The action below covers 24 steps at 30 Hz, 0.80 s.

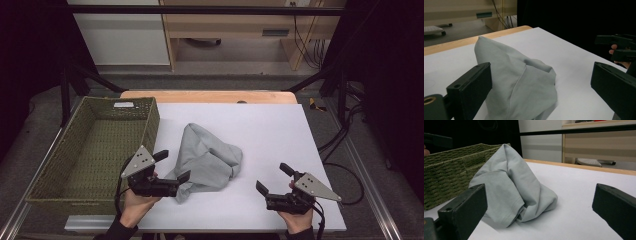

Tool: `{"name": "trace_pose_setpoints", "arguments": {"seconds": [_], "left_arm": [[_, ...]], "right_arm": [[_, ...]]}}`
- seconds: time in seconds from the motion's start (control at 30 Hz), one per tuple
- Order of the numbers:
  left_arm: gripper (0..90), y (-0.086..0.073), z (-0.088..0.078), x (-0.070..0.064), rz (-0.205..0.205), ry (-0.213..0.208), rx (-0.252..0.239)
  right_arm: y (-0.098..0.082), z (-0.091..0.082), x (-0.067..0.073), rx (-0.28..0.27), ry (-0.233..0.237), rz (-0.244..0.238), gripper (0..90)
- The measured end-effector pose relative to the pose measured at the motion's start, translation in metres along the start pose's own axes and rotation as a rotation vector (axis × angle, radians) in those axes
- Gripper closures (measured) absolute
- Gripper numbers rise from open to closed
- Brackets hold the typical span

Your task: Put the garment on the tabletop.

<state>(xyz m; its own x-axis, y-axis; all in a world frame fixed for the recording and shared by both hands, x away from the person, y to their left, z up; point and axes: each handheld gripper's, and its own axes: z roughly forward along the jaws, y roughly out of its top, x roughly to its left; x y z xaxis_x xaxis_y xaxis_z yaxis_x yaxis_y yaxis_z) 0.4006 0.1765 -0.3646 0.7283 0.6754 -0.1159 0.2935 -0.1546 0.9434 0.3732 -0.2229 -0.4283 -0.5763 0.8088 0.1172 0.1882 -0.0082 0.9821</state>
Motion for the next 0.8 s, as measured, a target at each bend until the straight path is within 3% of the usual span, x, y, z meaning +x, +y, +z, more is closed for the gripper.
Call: {"name": "trace_pose_setpoints", "arguments": {"seconds": [0.23,0.43,0.8], "left_arm": [[3.2,-0.013,-0.006,0.001,0.012,-0.004,0.01],[3.2,-0.026,-0.014,0.009,-0.023,-0.003,-0.006],[3.2,-0.028,-0.016,0.005,-0.013,-0.007,0.001]], "right_arm": [[0.001,-0.001,0.0,-0.009,0.007,-0.004,0.2],[0.001,-0.003,0.0,-0.002,0.016,-0.002,0.2],[0.004,-0.007,-0.003,-0.015,0.02,0.004,0.2]]}}
